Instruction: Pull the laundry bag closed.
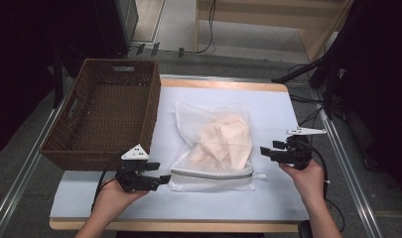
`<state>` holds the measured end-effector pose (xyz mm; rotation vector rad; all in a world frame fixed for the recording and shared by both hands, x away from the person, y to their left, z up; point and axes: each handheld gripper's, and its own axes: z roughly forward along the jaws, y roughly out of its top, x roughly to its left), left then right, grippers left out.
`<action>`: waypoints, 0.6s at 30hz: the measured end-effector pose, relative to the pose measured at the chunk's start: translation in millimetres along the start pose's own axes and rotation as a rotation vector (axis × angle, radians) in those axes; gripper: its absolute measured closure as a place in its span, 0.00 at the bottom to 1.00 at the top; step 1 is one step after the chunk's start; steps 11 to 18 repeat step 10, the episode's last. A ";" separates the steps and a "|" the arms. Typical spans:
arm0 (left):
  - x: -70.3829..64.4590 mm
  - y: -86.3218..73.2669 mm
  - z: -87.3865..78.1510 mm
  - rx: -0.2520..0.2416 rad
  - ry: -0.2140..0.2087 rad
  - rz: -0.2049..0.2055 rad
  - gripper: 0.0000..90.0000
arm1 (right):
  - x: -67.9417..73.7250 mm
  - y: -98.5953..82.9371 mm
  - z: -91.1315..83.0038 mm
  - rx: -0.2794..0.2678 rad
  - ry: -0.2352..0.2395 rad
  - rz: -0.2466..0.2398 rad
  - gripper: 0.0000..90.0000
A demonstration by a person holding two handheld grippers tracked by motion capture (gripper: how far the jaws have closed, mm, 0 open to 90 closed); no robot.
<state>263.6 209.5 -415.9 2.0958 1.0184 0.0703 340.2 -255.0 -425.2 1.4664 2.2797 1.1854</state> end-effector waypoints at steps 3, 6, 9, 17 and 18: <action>0.4 -1.5 0.6 -0.002 -0.009 -0.004 0.38 | 0.9 0.7 2.8 0.001 0.003 -0.016 0.38; 0.0 -2.1 1.6 0.005 -0.016 0.003 0.36 | 1.8 0.4 4.7 -0.001 -0.013 -0.025 0.37; -1.5 -3.1 5.4 0.021 -0.006 0.012 0.34 | 1.3 -1.0 8.4 0.003 -0.034 -0.041 0.33; -1.5 -3.1 5.4 0.021 -0.006 0.012 0.34 | 1.3 -1.0 8.4 0.003 -0.034 -0.041 0.33; -1.5 -3.1 5.4 0.021 -0.006 0.012 0.34 | 1.3 -1.0 8.4 0.003 -0.034 -0.041 0.33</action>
